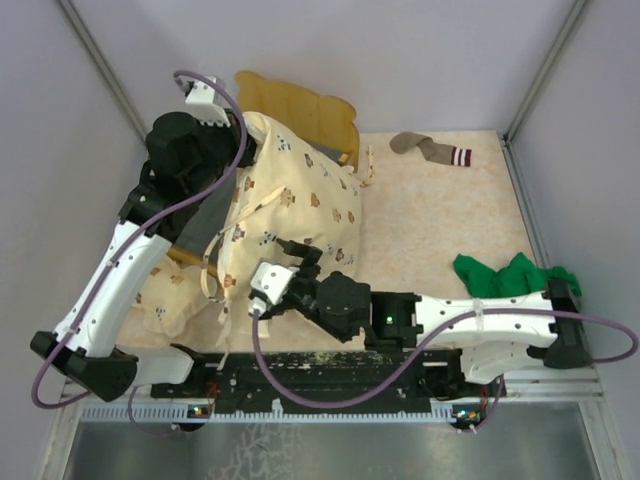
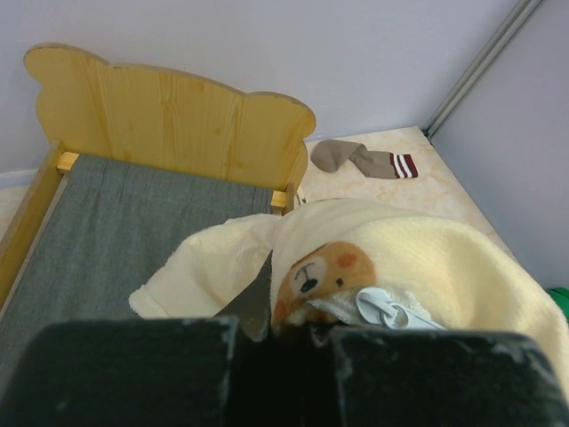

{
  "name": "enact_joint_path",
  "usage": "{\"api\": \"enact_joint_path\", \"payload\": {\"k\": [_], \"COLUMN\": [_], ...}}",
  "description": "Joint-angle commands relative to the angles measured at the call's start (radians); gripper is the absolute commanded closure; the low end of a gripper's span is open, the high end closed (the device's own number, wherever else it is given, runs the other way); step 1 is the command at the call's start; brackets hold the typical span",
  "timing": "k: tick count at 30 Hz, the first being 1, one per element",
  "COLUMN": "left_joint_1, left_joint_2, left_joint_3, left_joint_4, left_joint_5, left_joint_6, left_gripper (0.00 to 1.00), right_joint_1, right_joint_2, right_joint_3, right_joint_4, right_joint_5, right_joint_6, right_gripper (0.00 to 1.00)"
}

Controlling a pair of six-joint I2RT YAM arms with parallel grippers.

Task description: Set up the pet bed

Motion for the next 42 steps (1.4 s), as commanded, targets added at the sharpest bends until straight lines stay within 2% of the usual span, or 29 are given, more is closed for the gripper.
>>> {"api": "enact_joint_path", "payload": {"k": [1,2,3,5,7,8,10,11,13,17,21,24,27,29,33,35,36,40,42], "left_joint_1": [-0.004,-0.005,-0.004,-0.004,-0.004,-0.004,-0.004,-0.004,-0.005,-0.004,-0.004,-0.004,-0.004,-0.004,-0.004,-0.004,-0.004,0.009,0.044], "left_joint_2": [-0.043,-0.046,-0.051,-0.060,-0.074,-0.084,-0.123,-0.152,-0.238,-0.398,-0.554,-0.623,-0.632,-0.617,-0.550,-0.504,-0.428,-0.236,-0.136], "left_joint_3": [-0.019,-0.023,-0.026,-0.029,-0.029,-0.029,-0.049,-0.075,-0.108,-0.151,-0.204,-0.202,-0.182,-0.206,-0.294,-0.366,-0.440,-0.480,-0.466], "left_joint_4": [0.024,0.024,0.024,0.024,0.026,0.032,0.080,0.109,0.157,0.229,0.325,0.350,0.348,0.365,0.436,0.515,0.602,0.727,0.750], "left_joint_5": [0.015,0.014,0.013,0.014,0.016,0.017,0.051,0.087,0.100,0.132,0.281,0.324,0.296,0.243,0.022,-0.078,-0.160,-0.240,-0.232], "left_joint_6": [-0.022,-0.021,-0.022,-0.022,-0.016,-0.012,0.028,0.049,0.070,0.126,0.206,0.225,0.280,0.352,0.468,0.534,0.609,0.725,0.737], "left_gripper": [1.00,1.00,1.00,1.00,1.00,1.00,1.00,1.00,1.00,1.00,1.00,1.00,1.00,1.00,1.00,1.00,1.00,1.00,1.00], "right_joint_1": [0.005,0.005,0.005,0.001,0.001,0.002,0.002,0.002,0.002,0.002,0.002,0.002,-0.021,-0.147,-0.580,-0.704,-0.778,-0.900,-0.951], "right_joint_2": [0.086,0.107,0.126,0.139,0.111,0.084,0.013,-0.031,-0.125,-0.304,-0.385,-0.386,-0.340,-0.277,-0.170,-0.096,0.010,0.165,0.230], "right_joint_3": [-0.008,-0.026,-0.044,-0.061,-0.038,-0.013,0.059,0.089,0.115,0.105,0.122,0.166,0.200,0.250,0.292,0.305,0.332,0.332,0.329], "right_joint_4": [0.263,0.347,0.446,0.608,0.613,0.548,0.315,0.198,0.050,-0.029,-0.011,-0.003,0.000,-0.065,-0.130,-0.144,-0.162,-0.094,-0.054], "right_joint_5": [0.168,0.221,0.268,0.352,0.390,0.397,0.359,0.304,0.158,-0.125,-0.367,-0.346,-0.106,-0.070,-0.337,-0.427,-0.502,-0.617,-0.672], "right_joint_6": [-0.323,-0.408,-0.489,-0.616,-0.624,-0.581,-0.380,-0.223,-0.040,0.206,0.330,0.359,0.272,0.302,0.564,0.645,0.682,0.752,0.795], "right_gripper": [0.16,0.17,0.24,0.67,0.93,1.00,1.00,1.00,1.00,1.00,1.00,1.00,1.00,1.00,1.00,1.00,1.00,1.00,1.00]}}
